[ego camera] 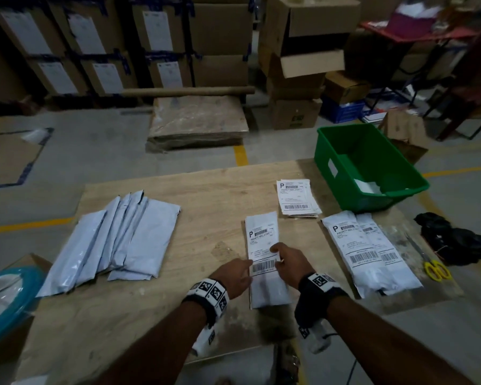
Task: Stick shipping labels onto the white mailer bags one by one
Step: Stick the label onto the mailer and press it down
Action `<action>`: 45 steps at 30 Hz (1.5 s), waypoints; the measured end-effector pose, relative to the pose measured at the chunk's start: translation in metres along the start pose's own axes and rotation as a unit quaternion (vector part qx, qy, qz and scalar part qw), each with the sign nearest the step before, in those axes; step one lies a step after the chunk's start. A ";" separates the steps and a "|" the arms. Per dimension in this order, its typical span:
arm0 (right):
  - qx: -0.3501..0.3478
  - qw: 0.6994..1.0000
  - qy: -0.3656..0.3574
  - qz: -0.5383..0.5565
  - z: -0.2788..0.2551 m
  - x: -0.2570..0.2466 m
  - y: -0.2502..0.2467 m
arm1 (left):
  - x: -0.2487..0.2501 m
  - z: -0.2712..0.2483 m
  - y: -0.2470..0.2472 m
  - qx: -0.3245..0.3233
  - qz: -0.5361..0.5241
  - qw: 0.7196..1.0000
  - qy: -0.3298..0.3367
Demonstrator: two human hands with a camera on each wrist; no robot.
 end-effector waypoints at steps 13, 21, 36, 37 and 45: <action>0.060 0.996 -0.033 0.050 -0.023 0.039 -0.073 | 0.059 0.009 -0.010 0.017 -0.082 0.995 0.062; 0.099 0.992 0.005 0.080 -0.034 0.112 -0.099 | 0.120 0.054 0.021 -0.026 -0.070 0.991 0.114; 0.048 0.996 0.054 0.057 0.001 0.276 -0.113 | 0.187 0.144 0.099 -0.046 -0.019 0.994 0.097; 0.037 0.997 0.050 0.055 0.004 0.278 -0.111 | 0.187 0.147 0.101 -0.056 -0.012 0.996 0.073; -0.014 0.998 0.014 0.068 0.012 0.291 -0.106 | 0.207 0.159 0.108 -0.053 -0.154 0.985 0.050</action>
Point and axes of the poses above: each hand's wrist, its own z-axis towards the middle knuckle, its own y-axis out of the palm, x = y × z, the point moved 1 cm from there along z, towards the middle knuckle, and after that the axes turned 12 degrees about -z, right-handed, at the moved point
